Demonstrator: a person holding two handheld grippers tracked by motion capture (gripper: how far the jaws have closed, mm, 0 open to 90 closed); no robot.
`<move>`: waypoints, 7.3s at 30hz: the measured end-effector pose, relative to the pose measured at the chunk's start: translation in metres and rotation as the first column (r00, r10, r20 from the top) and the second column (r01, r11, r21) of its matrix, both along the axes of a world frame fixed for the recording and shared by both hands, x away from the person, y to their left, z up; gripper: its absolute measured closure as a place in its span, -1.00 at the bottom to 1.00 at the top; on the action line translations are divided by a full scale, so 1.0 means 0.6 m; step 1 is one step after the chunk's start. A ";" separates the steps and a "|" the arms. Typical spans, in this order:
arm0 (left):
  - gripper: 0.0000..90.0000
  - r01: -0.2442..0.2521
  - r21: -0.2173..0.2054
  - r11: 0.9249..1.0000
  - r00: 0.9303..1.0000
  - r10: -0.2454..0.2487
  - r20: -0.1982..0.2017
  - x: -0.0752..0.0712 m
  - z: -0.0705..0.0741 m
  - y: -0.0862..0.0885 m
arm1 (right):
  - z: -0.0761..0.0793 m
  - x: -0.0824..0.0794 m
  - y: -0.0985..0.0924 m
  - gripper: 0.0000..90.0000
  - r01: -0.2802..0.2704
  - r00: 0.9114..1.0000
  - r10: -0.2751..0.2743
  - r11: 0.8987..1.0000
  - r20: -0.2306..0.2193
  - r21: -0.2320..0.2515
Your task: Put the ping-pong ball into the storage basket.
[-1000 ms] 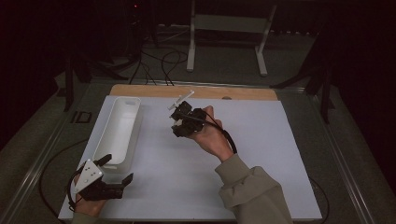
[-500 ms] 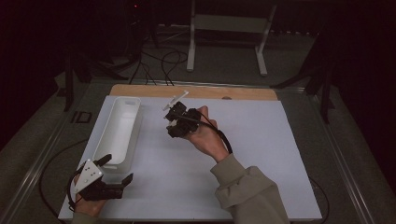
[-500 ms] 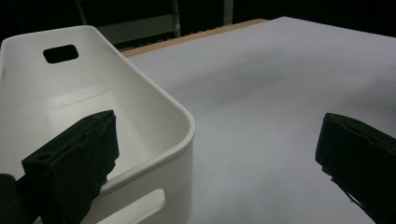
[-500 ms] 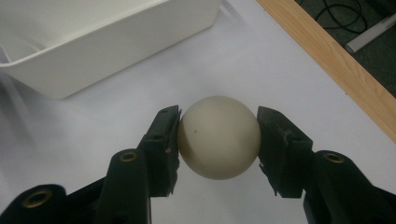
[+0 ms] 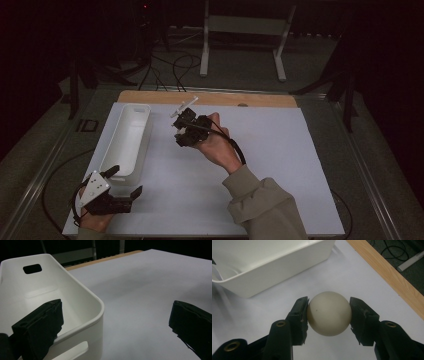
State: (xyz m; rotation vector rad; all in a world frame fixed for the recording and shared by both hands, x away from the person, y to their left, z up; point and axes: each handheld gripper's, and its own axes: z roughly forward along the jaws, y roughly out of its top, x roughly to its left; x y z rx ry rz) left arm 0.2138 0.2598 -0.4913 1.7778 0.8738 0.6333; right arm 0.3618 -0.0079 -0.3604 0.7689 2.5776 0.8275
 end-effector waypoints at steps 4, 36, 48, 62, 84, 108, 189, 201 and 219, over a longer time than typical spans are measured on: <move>-1.00 0.000 -0.001 1.000 1.000 0.000 0.000 0.000 0.000 0.000 | 0.003 -0.001 0.006 0.12 -0.004 1.000 0.004 1.000 0.004 -0.001; -1.00 0.002 -0.006 1.000 1.000 -0.002 0.000 0.000 0.000 0.001 | 0.026 0.001 0.036 0.12 -0.018 1.000 0.018 1.000 0.024 0.014; -1.00 0.003 -0.008 1.000 1.000 -0.003 0.001 0.000 0.000 0.001 | 0.034 0.001 0.045 0.12 -0.019 0.999 0.018 1.000 0.033 0.023; -1.00 0.005 -0.008 1.000 1.000 -0.004 0.002 0.000 0.000 0.002 | 0.038 0.001 0.056 0.12 -0.022 0.999 0.021 0.999 0.038 0.032; -1.00 0.007 -0.010 1.000 1.000 -0.007 0.002 0.000 0.000 0.002 | 0.045 0.002 0.067 0.12 -0.018 0.999 0.016 0.999 0.052 0.046; -1.00 0.005 -0.015 1.000 1.000 -0.005 0.001 0.000 0.000 0.003 | 0.056 0.006 0.082 0.12 -0.015 0.998 0.012 0.999 0.059 0.048; -1.00 0.006 -0.015 1.000 1.000 -0.006 0.002 0.000 0.000 0.006 | 0.049 0.004 0.149 0.12 -0.066 0.996 0.061 0.996 0.070 0.056; -1.00 0.005 -0.017 1.000 1.000 -0.005 0.003 0.000 0.000 0.006 | 0.046 0.001 0.162 0.12 -0.086 0.995 0.081 0.993 0.064 0.080; -1.00 0.005 -0.022 1.000 1.000 -0.005 0.005 0.000 0.000 0.007 | 0.036 -0.006 0.181 0.12 -0.131 0.990 0.126 0.987 0.061 0.094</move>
